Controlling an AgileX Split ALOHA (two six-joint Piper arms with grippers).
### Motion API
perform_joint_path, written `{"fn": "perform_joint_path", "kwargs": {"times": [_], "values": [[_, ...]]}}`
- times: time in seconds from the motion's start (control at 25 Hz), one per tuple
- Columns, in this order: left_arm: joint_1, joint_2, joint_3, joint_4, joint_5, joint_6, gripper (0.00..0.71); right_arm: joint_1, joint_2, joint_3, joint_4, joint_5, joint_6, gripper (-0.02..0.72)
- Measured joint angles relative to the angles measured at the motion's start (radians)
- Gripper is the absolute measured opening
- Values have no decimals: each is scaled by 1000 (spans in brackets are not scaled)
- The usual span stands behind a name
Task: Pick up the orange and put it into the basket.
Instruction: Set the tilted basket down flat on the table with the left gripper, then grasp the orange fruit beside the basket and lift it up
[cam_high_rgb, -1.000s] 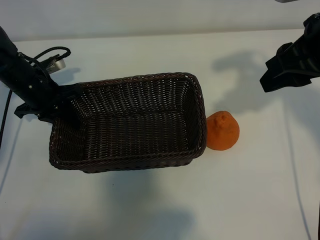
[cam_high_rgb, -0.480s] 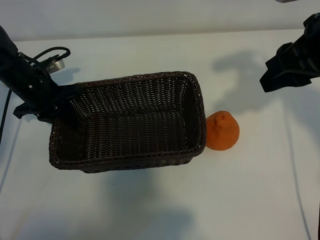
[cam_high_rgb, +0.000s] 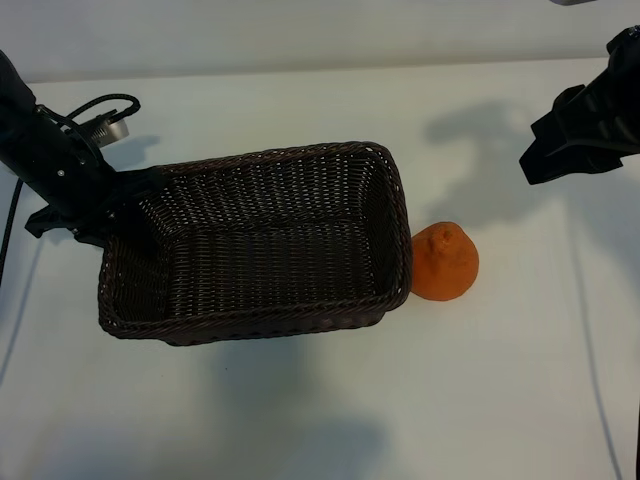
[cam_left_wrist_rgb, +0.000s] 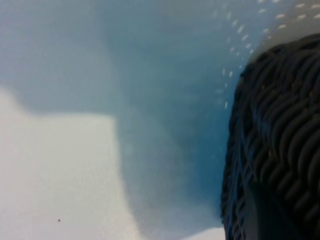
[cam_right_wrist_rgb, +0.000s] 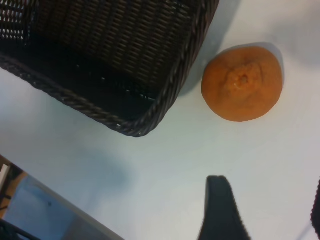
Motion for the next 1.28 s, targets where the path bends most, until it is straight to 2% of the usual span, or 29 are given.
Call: {"fn": "perform_joint_path", "kwargs": {"times": [0.68,0.8,0.92,1.04,1.16,1.28], "values": [[0,0,0,1,1,3,167,0,0,0,0,0,0,433],[0,0,0,1,-3,2,263,0,0,0,0,0,0,433],[0,1,0,12,-22,-1,413,0,0,0,0,0,0,433],[0,2,0,32,-34,-2,521,0,0,0,0,0,0,433],[0,2,0,54,-51,-17,568,0,0,0,0,0,0,433],[0,2,0,72,-59,-42,574,0,0,0,0,0,0,433]]}}
